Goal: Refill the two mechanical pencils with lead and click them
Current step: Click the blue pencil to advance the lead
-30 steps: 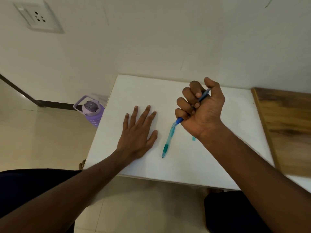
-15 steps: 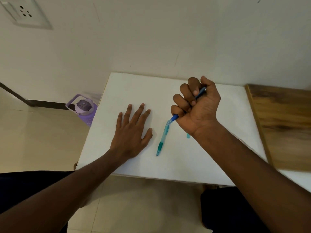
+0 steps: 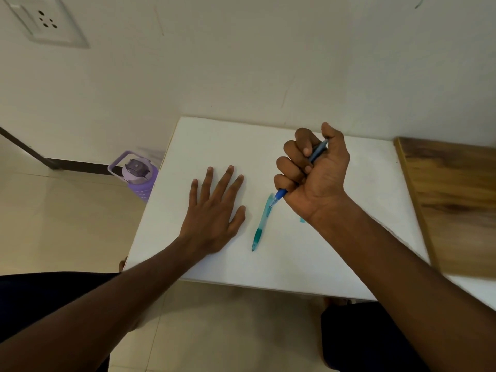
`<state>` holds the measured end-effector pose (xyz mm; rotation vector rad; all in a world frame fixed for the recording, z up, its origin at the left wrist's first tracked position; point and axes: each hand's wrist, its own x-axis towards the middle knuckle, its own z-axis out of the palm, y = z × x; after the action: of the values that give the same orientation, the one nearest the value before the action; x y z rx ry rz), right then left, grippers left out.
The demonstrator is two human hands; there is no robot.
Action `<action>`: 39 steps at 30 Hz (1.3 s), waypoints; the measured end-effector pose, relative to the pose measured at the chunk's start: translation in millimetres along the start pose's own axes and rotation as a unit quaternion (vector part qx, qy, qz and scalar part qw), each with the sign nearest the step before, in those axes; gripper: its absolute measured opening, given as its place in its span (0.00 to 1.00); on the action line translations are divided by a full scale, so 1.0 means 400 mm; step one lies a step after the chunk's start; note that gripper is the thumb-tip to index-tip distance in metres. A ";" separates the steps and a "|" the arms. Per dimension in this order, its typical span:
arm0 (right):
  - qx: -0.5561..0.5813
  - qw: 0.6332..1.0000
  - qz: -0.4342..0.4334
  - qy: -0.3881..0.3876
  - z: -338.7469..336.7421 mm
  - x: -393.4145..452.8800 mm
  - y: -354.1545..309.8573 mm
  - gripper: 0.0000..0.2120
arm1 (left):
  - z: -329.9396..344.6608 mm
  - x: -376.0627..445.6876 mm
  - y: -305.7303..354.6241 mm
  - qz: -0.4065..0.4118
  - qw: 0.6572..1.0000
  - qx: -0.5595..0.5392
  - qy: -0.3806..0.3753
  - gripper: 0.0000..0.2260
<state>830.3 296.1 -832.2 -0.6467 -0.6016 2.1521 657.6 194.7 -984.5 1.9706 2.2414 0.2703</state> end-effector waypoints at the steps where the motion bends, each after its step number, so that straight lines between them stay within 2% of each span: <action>1: 0.001 1.000 0.003 0.003 0.000 0.000 0.001 0.29 | 0.000 0.001 0.000 0.000 1.000 0.007 0.002 0.34; 3: -0.004 1.000 0.006 0.007 0.001 0.000 0.001 0.29 | 0.000 0.003 0.001 -0.002 1.000 0.023 0.011 0.35; 7: -0.014 1.000 0.006 0.010 0.004 0.000 0.002 0.24 | 0.007 0.006 0.001 -0.011 0.999 0.035 0.015 0.35; 10: -0.008 1.000 0.015 0.004 0.006 -0.002 0.000 0.27 | 0.018 0.008 -0.006 -0.012 1.000 0.026 0.005 0.34; 14: -0.029 0.999 0.016 0.001 0.008 -0.003 0.001 0.25 | 0.021 0.010 -0.009 -0.013 0.999 0.030 0.004 0.34; 19: -0.033 0.999 0.017 -0.001 0.011 -0.005 0.001 0.27 | 0.016 0.009 -0.005 -0.016 0.999 0.031 0.000 0.34; 25: -0.032 0.999 0.009 -0.011 0.013 -0.008 -0.002 0.23 | 0.016 0.009 -0.003 -0.016 0.999 0.030 -0.002 0.34; 29: -0.048 0.999 -0.002 -0.010 0.009 -0.009 0.001 0.17 | 0.016 0.010 -0.004 -0.013 1.000 0.024 -0.004 0.34; 34: -0.051 0.999 0.003 0.002 0.011 -0.007 0.003 0.22 | 0.016 0.010 -0.004 -0.013 1.000 0.021 -0.008 0.34; 37: -0.059 0.998 -0.010 0.013 0.009 -0.006 0.005 0.18 | 0.015 0.010 -0.003 -0.013 1.000 0.020 -0.013 0.35; 39: -0.058 0.998 -0.008 0.009 0.008 -0.007 0.006 0.19 | 0.013 0.010 -0.003 -0.012 1.000 0.021 -0.014 0.36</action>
<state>828.5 292.0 -830.5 -0.7207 -0.7229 2.1061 657.1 198.8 -989.7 1.9525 2.2702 0.1929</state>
